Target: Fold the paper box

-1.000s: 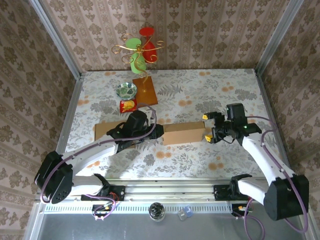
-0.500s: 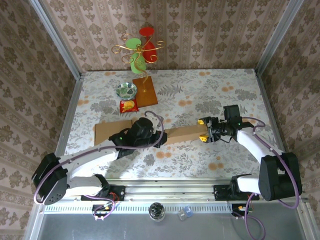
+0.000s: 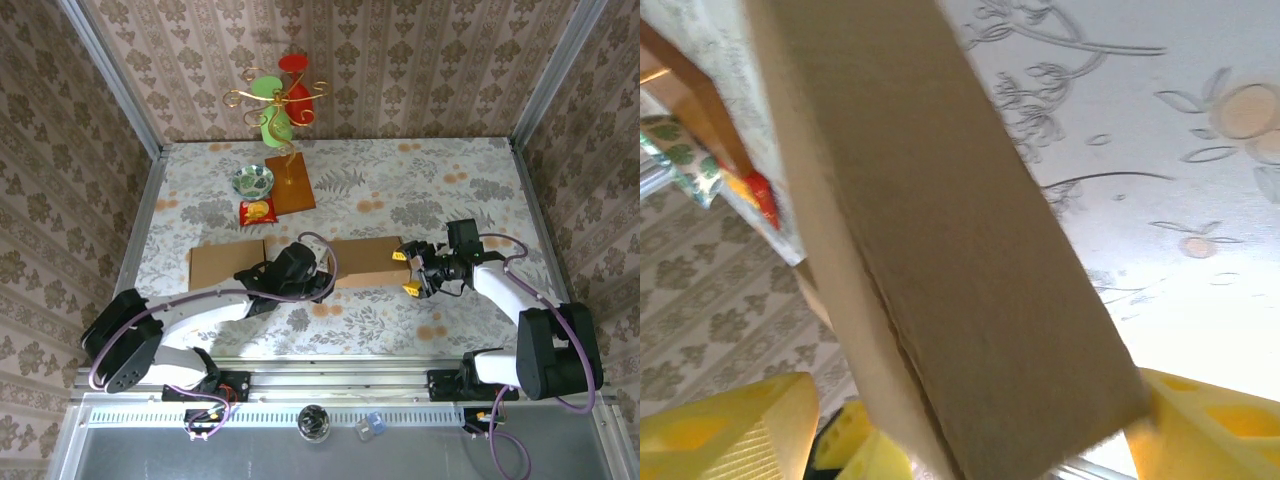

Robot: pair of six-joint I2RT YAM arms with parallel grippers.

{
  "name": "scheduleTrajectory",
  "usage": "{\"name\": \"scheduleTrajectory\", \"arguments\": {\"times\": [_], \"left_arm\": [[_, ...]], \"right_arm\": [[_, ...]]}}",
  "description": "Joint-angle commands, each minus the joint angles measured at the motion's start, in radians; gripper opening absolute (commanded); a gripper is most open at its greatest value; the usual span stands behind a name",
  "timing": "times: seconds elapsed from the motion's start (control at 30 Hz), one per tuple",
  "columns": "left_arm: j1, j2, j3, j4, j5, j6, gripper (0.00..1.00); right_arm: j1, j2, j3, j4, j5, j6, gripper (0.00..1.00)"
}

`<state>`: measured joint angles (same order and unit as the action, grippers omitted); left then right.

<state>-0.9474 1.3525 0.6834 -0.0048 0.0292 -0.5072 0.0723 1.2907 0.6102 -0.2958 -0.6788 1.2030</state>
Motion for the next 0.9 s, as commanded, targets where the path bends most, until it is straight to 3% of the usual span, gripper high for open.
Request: {"name": "scheduleTrajectory", "arguments": {"times": [0.0,0.27,0.47,0.53,0.57,0.6,0.63,0.67,0.8,0.87], "left_arm": [[0.007,0.022,0.002,0.035,0.006,0.006,0.29],[0.023,0.008,0.011,0.019,0.028,-0.001,0.31],[0.050,-0.075,0.015,-0.010,-0.007,-0.006,0.32],[0.074,-0.122,0.022,-0.032,-0.032,-0.004,0.34],[0.095,-0.153,0.023,-0.041,-0.045,-0.007,0.36],[0.124,-0.186,0.023,-0.046,-0.054,-0.009,0.46],[0.151,-0.217,0.020,-0.045,-0.049,-0.010,0.90],[0.188,-0.249,0.014,-0.030,-0.030,-0.007,1.00],[0.305,-0.355,-0.015,-0.010,-0.071,0.031,1.00],[0.370,-0.398,-0.028,-0.030,-0.113,0.036,1.00]], "right_arm": [[-0.011,-0.021,0.023,-0.176,0.070,-0.115,0.82],[-0.013,-0.048,0.080,-0.311,0.154,-0.243,0.81],[-0.013,-0.147,0.197,-0.417,0.304,-0.385,0.81],[-0.014,-0.183,0.244,-0.455,0.362,-0.432,1.00],[-0.013,-0.212,0.268,-0.470,0.407,-0.455,1.00],[-0.014,-0.251,0.287,-0.483,0.459,-0.470,1.00],[-0.013,-0.286,0.301,-0.496,0.514,-0.483,1.00],[-0.013,-0.335,0.312,-0.501,0.575,-0.494,1.00],[-0.014,-0.505,0.283,-0.439,0.722,-0.531,1.00],[-0.012,-0.543,0.256,-0.445,0.883,-0.491,1.00]]}}
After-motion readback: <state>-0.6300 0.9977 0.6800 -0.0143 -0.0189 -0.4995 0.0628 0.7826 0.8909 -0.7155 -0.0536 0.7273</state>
